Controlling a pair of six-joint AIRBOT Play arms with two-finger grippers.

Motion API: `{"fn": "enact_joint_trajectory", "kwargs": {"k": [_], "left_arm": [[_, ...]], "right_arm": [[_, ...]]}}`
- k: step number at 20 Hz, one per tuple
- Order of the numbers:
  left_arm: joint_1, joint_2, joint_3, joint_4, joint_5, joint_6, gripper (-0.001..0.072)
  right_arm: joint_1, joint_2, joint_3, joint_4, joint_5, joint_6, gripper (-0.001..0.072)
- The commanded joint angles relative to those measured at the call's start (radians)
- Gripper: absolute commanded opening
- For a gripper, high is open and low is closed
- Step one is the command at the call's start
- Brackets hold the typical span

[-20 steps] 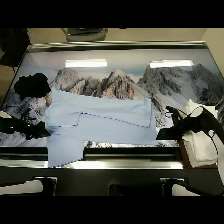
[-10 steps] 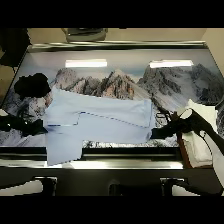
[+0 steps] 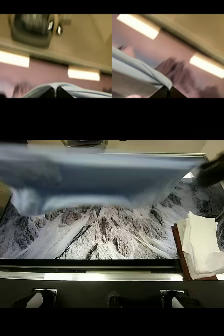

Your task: Fold the shirts.

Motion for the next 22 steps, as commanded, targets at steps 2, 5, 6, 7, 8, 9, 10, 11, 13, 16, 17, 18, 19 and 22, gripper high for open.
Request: {"fn": "enact_joint_trajectory", "kwargs": {"k": [2,5,6,7,8,9,10,11,13,16,17,18,19,22], "left_arm": [[-0.009,0.178,0.272,0.002,0.120,-0.093,0.0033],[-0.009,0.220,0.272,0.085,-0.051,-0.157,0.0033],[-0.009,0.227,0.272,0.099,-0.097,-0.156,0.0033],[-0.009,0.233,0.272,0.098,-0.119,-0.155,0.0033],[-0.009,0.238,0.272,0.098,-0.123,-0.155,0.0033],[-0.009,0.241,0.273,0.098,-0.119,-0.155,0.0032],[-0.009,0.242,0.273,0.098,-0.118,-0.155,0.0033],[-0.009,0.240,0.273,0.100,-0.120,-0.156,0.0032],[-0.009,0.222,0.273,0.100,-0.139,-0.167,0.0032],[-0.009,0.143,0.271,0.100,-0.248,-0.192,0.0033],[-0.009,0.106,0.268,0.100,-0.301,-0.192,0.0032],[-0.009,0.063,0.240,0.100,-0.340,-0.187,0.0032],[-0.015,0.018,0.181,0.100,-0.356,-0.167,0.0032],[-0.057,-0.118,-0.090,0.100,-0.359,-0.085,0.0033]], "right_arm": [[0.001,0.217,0.198,-0.167,-0.127,0.035,0.0054],[0.001,0.285,0.198,-0.178,0.018,0.035,0.0054],[0.001,0.301,0.198,-0.186,0.053,0.039,0.0054],[0.001,0.317,0.198,-0.195,0.084,0.052,0.0054],[0.001,0.329,0.198,-0.215,0.107,0.068,0.0054],[0.001,0.337,0.198,-0.231,0.125,0.081,0.0054],[0.001,0.342,0.198,-0.247,0.141,0.086,0.0054],[0.001,0.342,0.198,-0.256,0.154,0.087,0.0054],[0.001,0.334,0.198,-0.264,0.180,0.088,0.0054],[0.001,0.265,0.198,-0.301,0.280,0.134,0.0054],[0.001,0.220,0.197,-0.317,0.353,0.129,0.0054],[0.001,0.154,0.197,-0.317,0.436,0.119,0.0055],[0.001,0.074,0.192,-0.307,0.500,0.106,0.0054],[0.001,-0.192,0.135,-0.256,0.567,0.093,0.0053]]}}
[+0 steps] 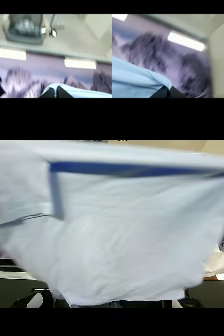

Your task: Fold the shirts.

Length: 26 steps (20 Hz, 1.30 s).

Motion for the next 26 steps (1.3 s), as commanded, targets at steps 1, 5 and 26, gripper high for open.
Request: {"fn": "enact_joint_trajectory", "kwargs": {"k": [1,5,26], "left_arm": [[-0.044,-0.156,-0.290,0.006,-0.024,0.090,0.0033],[-0.110,-0.360,-0.621,-0.006,0.293,0.125,0.0033],[-0.177,-0.615,-0.425,-0.009,0.318,0.088,0.0034]], "right_arm": [[-0.001,-0.296,-0.067,0.037,0.103,-0.011,0.0053],[0.000,-0.639,-0.098,0.239,-0.086,0.031,0.0054],[-0.018,-0.766,-0.095,0.175,-0.133,0.019,0.0055]]}}
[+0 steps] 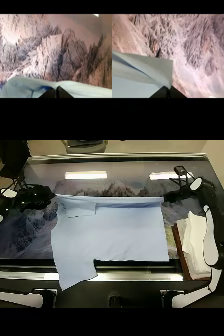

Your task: Fold the shirts.

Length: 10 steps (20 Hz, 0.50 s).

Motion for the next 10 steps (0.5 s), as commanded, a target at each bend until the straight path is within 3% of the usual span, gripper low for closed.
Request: {"fn": "enact_joint_trajectory", "kwargs": {"k": [1,2,5,10], "left_arm": [[0.009,0.045,-0.002,0.238,-0.270,-0.204,0.0034],[0.008,0.041,-0.014,0.312,-0.368,-0.245,0.0034],[0.003,0.042,-0.124,0.328,-0.499,-0.220,0.0034],[-0.013,0.039,-0.240,0.328,-0.458,-0.222,0.0035]], "right_arm": [[-0.001,0.028,-0.001,-0.060,0.356,-0.011,0.0055],[0.003,0.027,-0.014,-0.061,0.445,-0.011,0.0055],[0.007,0.027,-0.084,-0.045,0.527,-0.044,0.0055],[0.007,0.019,-0.196,-0.046,0.506,-0.050,0.0055]]}}
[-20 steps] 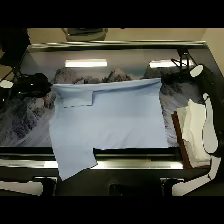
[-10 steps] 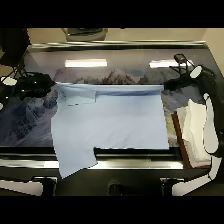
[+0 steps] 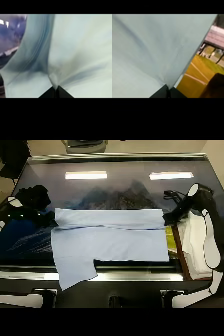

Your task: Fold the shirts.

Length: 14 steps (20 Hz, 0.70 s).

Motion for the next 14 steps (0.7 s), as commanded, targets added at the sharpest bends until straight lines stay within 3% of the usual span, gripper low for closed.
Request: {"fn": "enact_joint_trajectory", "kwargs": {"k": [1,2,3,4,6,9,14], "left_arm": [[-0.005,-0.002,-0.063,0.024,-0.028,-0.014,0.0036],[-0.004,-0.001,-0.062,0.025,-0.028,-0.012,0.0070],[0.003,0.002,-0.055,0.021,-0.033,0.005,0.0239],[0.017,0.005,-0.040,0.021,-0.051,0.007,0.0414],[0.060,0.019,0.004,0.021,-0.119,0.050,0.0440],[0.130,0.092,-0.018,0.021,-0.204,0.082,0.0439],[0.156,0.341,-0.484,0.021,-0.129,0.138,0.0438]], "right_arm": [[0.001,-0.003,-0.065,0.001,0.024,-0.008,0.0055],[0.001,-0.003,-0.064,0.001,0.014,-0.008,0.0058],[-0.005,0.002,-0.060,0.001,0.002,-0.004,0.0179],[-0.016,0.010,-0.049,0.003,0.005,-0.007,0.0361],[-0.061,0.046,-0.036,0.005,0.042,-0.019,0.0431],[-0.161,0.101,-0.046,0.009,0.162,-0.011,0.0443],[-0.188,0.208,-0.229,0.051,0.098,-0.016,0.0443]]}}
